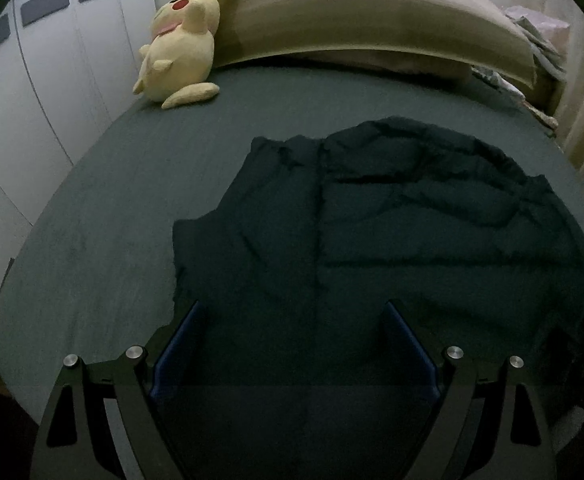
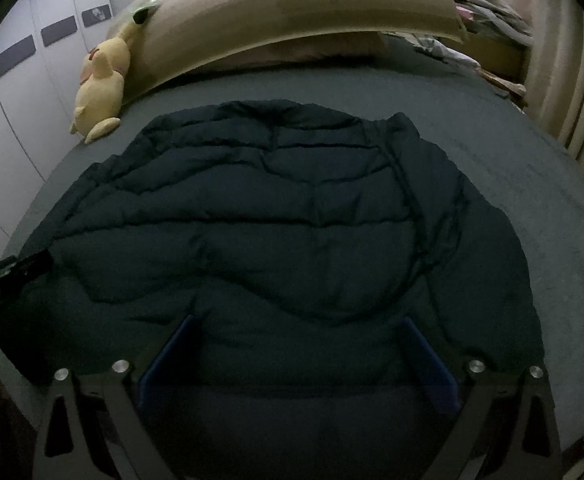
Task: Fold large clothes
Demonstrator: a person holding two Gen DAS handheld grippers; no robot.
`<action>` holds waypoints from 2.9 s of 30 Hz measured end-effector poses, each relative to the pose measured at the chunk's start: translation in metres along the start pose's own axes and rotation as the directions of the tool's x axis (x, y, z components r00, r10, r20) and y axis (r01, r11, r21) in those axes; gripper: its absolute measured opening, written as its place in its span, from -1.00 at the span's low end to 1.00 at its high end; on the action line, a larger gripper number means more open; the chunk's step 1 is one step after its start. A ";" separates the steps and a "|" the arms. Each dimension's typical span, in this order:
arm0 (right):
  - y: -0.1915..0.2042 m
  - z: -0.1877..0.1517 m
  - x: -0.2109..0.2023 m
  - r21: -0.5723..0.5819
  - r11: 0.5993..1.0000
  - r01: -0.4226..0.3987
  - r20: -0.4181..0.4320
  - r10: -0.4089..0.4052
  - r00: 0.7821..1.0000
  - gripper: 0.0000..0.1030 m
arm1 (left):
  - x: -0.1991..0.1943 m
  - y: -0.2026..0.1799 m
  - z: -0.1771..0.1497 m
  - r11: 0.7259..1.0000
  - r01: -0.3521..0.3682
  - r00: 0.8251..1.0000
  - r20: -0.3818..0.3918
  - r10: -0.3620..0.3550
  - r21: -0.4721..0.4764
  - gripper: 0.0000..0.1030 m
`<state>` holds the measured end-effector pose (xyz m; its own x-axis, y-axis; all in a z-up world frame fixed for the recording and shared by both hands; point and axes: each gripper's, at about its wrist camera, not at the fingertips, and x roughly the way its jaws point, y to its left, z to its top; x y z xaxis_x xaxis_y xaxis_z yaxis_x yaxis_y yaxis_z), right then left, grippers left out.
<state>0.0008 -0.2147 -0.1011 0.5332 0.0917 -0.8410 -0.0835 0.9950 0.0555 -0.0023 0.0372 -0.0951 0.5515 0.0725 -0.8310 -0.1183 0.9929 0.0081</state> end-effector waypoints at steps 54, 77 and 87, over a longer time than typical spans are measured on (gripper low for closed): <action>0.017 -0.119 -0.198 0.070 0.997 0.021 0.269 -0.039 0.962 1.00 | -0.204 -0.006 -0.099 0.998 0.052 0.956 0.292 -0.038 -0.040 0.85; 0.015 -0.121 -0.205 0.074 0.996 0.048 0.294 -0.068 0.953 1.00 | -0.201 -0.027 -0.103 0.999 0.044 0.958 0.284 -0.039 -0.009 0.89; 0.011 -0.120 -0.207 0.090 0.994 0.059 0.301 -0.084 0.950 1.00 | -0.205 -0.033 -0.107 1.000 -0.026 0.948 0.317 0.023 0.006 0.89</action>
<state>-0.2115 -0.2274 0.0095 0.7671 0.0157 -0.6414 0.0247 0.9982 0.0540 -0.1997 -0.0202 0.0155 0.7820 0.1211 -0.6114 -0.1277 0.9913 0.0330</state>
